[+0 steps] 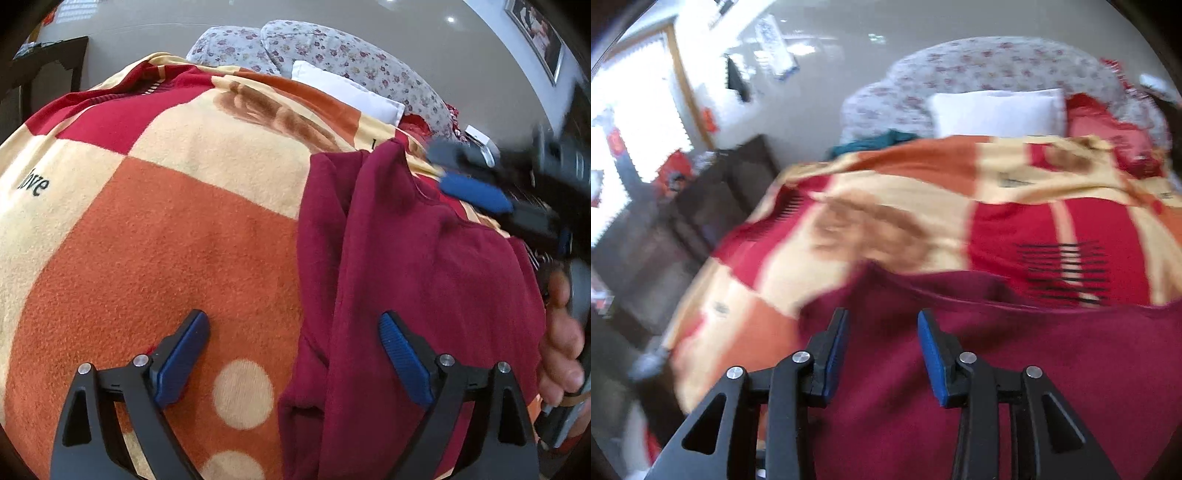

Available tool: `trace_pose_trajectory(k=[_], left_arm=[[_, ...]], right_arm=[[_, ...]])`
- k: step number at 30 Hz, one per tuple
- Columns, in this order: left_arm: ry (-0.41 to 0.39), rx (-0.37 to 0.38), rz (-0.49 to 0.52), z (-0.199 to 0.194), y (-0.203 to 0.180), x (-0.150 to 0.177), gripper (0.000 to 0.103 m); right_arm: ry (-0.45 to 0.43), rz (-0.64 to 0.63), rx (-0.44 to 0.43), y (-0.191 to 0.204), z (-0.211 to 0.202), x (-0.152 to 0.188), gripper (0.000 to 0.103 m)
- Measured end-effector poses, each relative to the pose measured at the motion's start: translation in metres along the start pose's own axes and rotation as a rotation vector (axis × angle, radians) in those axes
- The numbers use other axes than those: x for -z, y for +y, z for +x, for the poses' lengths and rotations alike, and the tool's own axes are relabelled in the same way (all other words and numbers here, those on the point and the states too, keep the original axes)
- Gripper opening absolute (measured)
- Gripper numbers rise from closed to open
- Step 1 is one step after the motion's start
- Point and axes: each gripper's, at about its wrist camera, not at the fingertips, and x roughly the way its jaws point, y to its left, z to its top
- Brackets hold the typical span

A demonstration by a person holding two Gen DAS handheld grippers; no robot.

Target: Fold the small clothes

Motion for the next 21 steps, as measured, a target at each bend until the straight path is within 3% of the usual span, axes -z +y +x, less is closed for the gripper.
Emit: trace_pose_trajectory(k=[5,7,8,9,12,18,21], left_arm=[[-0.001,0.015,0.004,-0.002,0.001,0.002,0.093],[0.002,0.022,-0.002,-0.001,0.002,0.002,0.094],[0.003,0.027,-0.003,-0.002,0.003,0.003,0.094],[0.004,0.031,-0.005,-0.002,0.003,0.002,0.095],[0.005,0.04,-0.013,-0.001,0.004,0.001,0.096],[0.006,0.047,-0.014,0.002,0.004,-0.001,0.098],[0.004,0.042,-0.003,0.002,0.003,0.0,0.099]], right_arm=[[0.123,0.011,0.067,0.008,0.052,-0.008,0.05],[0.137,0.036,0.013,0.003,0.061,-0.008,0.034],[0.13,0.045,-0.006,0.001,0.063,-0.009,0.009],[0.112,0.049,-0.011,0.0,0.061,-0.01,0.008],[0.061,0.02,-0.045,0.01,0.054,-0.012,0.007],[0.085,0.046,-0.065,0.007,0.08,-0.007,0.009],[0.066,0.087,-0.118,-0.005,0.053,-0.004,0.012]])
